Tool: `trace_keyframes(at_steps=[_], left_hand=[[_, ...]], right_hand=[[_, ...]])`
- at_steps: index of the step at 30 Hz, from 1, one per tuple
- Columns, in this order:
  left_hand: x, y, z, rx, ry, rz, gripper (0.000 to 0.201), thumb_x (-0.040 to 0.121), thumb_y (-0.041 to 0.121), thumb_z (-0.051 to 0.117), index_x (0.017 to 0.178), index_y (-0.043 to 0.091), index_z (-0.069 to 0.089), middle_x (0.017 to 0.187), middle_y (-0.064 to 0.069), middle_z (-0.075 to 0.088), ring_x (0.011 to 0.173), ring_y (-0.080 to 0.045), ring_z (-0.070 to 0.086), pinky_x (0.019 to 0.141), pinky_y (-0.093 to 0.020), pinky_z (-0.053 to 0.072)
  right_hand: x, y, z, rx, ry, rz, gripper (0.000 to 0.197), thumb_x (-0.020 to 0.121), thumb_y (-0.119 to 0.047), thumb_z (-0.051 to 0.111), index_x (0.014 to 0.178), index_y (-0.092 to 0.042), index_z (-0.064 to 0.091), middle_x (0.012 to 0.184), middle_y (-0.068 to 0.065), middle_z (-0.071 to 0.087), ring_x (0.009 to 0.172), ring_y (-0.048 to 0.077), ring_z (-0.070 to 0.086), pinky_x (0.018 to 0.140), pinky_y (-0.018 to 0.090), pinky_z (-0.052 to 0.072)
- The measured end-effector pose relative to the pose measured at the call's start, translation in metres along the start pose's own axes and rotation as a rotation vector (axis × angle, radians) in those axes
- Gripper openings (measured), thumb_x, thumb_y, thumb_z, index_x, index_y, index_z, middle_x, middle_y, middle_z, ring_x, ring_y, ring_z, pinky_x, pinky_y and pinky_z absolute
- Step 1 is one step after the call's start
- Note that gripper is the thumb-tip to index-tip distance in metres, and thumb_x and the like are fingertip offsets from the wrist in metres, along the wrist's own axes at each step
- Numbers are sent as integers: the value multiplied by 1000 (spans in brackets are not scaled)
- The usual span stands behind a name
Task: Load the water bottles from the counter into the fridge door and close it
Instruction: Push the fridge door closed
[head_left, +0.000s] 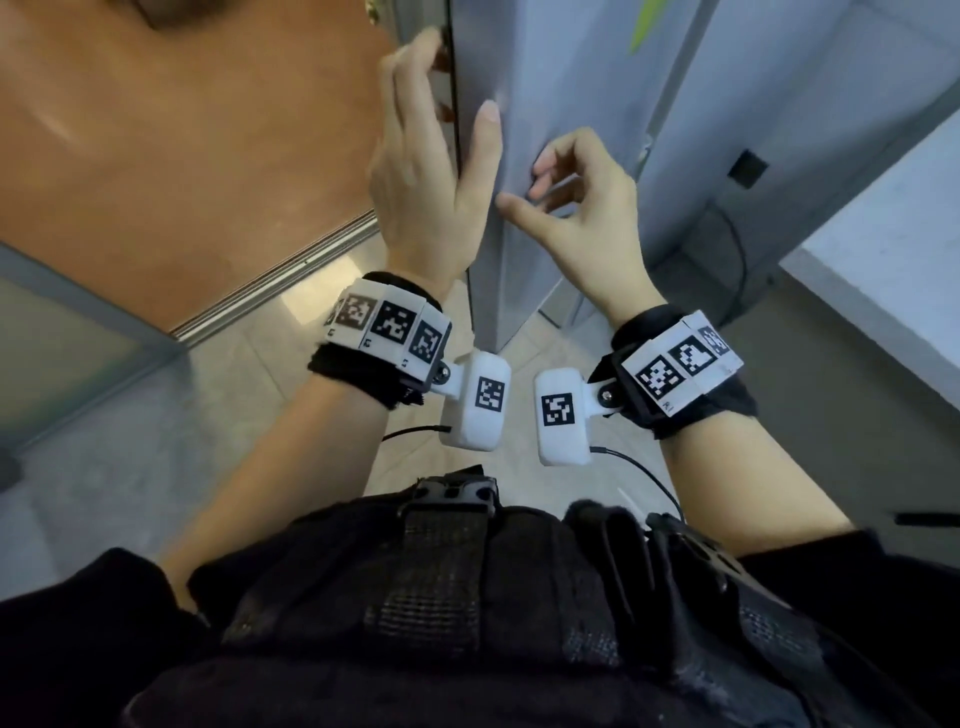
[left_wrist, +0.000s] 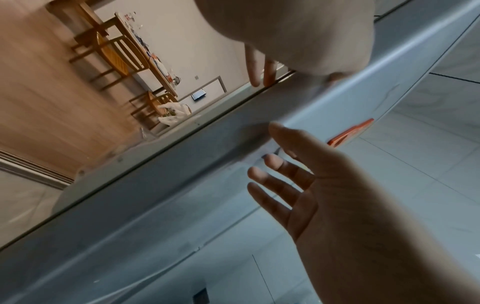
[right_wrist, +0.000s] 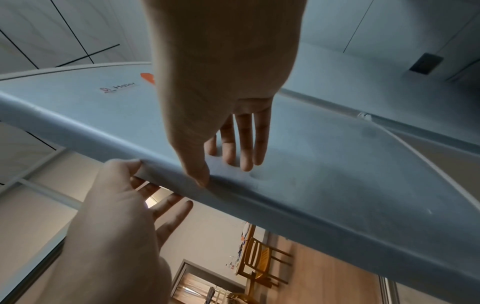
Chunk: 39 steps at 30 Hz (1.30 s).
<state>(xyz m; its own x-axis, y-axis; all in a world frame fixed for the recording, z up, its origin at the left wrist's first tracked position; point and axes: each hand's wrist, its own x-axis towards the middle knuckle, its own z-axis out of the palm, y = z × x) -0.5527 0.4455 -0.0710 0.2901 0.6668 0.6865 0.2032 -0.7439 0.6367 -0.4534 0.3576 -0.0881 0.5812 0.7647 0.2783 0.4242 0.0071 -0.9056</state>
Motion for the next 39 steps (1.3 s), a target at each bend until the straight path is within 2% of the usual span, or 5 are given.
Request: trace_keyframes(at_steps=[7, 13, 22, 32, 39], left_hand=[[54, -85, -22, 76, -96, -11, 56, 93, 21, 53, 134, -8, 30, 137, -26, 38, 125, -34, 46, 105, -41, 44], [112, -149, -13, 147, -117, -52, 56, 95, 14, 44, 139, -9, 19, 147, -29, 24, 138, -36, 26, 114, -25, 15], [213, -244, 29, 59, -79, -98, 59, 90, 7, 47, 139, -11, 18, 145, -28, 30, 137, -35, 30, 107, -3, 11], [322, -313, 96, -94, -253, -199, 69, 89, 8, 46, 144, -3, 5, 154, -22, 15, 143, -30, 17, 121, -40, 14], [398, -356, 154, -177, -399, -187, 70, 92, 8, 51, 144, -2, 6, 154, -18, 18, 142, -28, 21, 104, -4, 6]], right_hand=[[61, -3, 77, -97, 218, -84, 37, 76, -22, 70, 109, -14, 54, 108, 1, 58, 93, 13, 59, 72, 33, 57], [135, 8, 116, -322, 330, -211, 84, 80, -25, 70, 142, 5, 21, 150, 30, 18, 142, 37, 21, 120, 36, 23], [256, 30, 163, -154, 355, -375, 45, 84, -5, 59, 127, -1, 49, 114, 6, 46, 98, 17, 59, 74, 36, 58], [385, 52, 184, -131, 375, -266, 22, 81, -4, 57, 102, -5, 63, 84, 9, 64, 70, 6, 56, 62, 25, 54], [466, 71, 193, -232, 546, -160, 19, 79, -5, 55, 97, -6, 63, 75, -6, 58, 62, 7, 55, 62, 24, 52]])
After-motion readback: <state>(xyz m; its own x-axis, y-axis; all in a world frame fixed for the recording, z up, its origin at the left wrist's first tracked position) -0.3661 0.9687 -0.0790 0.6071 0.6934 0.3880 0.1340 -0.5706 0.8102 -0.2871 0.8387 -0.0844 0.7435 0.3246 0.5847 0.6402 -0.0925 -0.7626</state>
